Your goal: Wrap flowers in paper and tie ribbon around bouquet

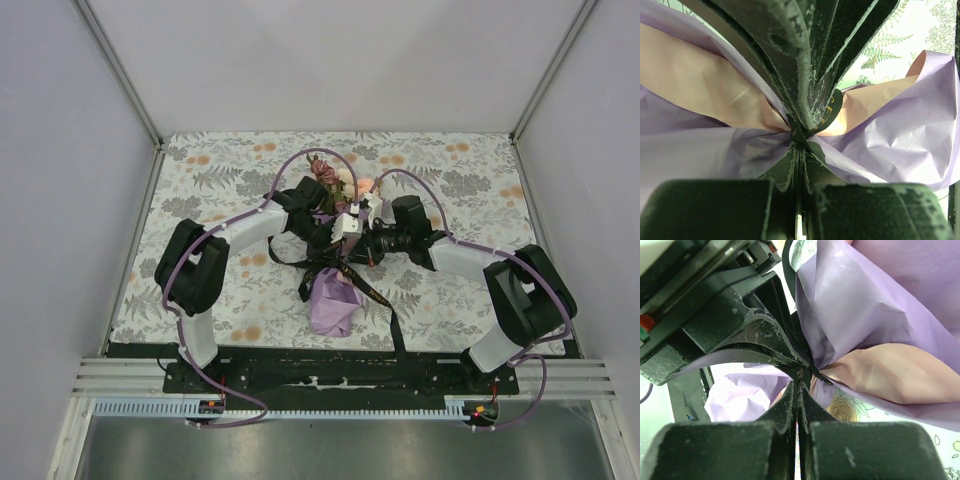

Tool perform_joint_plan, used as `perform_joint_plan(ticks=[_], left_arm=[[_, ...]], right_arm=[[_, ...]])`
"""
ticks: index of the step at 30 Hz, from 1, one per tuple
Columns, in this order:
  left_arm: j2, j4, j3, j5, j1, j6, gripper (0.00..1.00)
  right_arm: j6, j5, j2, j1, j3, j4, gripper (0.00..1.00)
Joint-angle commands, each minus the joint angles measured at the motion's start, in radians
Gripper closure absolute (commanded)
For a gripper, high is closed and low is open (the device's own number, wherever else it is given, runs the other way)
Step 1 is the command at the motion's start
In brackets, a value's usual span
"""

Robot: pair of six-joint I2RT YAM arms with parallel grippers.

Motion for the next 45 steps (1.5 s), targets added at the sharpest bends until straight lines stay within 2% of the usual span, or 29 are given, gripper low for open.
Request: perform_joint_plan(ticks=[1, 12, 18, 22, 27, 36, 42, 43, 45], left_arm=[[-0.076, 0.148, 0.020, 0.043, 0.041, -0.131, 0.98], [-0.075, 0.152, 0.003, 0.022, 0.044, -0.130, 0.98], [-0.110, 0.292, -0.072, 0.038, 0.059, -0.264, 0.98], [-0.160, 0.338, -0.158, 0.077, 0.061, -0.161, 0.98], [-0.182, 0.340, -0.183, 0.069, 0.059, -0.077, 0.98], [-0.223, 0.372, -0.225, 0.086, 0.065, -0.116, 0.98], [-0.246, 0.376, -0.236, 0.112, 0.065, -0.085, 0.98], [-0.246, 0.378, -0.236, 0.115, 0.065, -0.081, 0.98], [-0.252, 0.381, -0.236, 0.124, 0.064, -0.070, 0.98]], right_arm=[[-0.131, -0.053, -0.041, 0.042, -0.037, -0.085, 1.00], [-0.197, -0.090, -0.069, 0.061, -0.075, -0.096, 1.00], [-0.144, -0.081, -0.101, 0.065, -0.121, -0.008, 1.00], [-0.043, -0.039, -0.138, 0.061, -0.167, 0.082, 1.00], [0.031, -0.051, -0.086, 0.042, -0.123, 0.101, 1.00], [-0.078, -0.039, -0.084, 0.044, -0.102, 0.023, 0.99], [-0.056, -0.076, -0.096, 0.013, -0.020, -0.066, 0.62], [-0.047, -0.077, -0.104, 0.007, -0.013, -0.066, 0.58], [-0.030, -0.084, -0.106, 0.001, 0.006, -0.066, 0.58]])
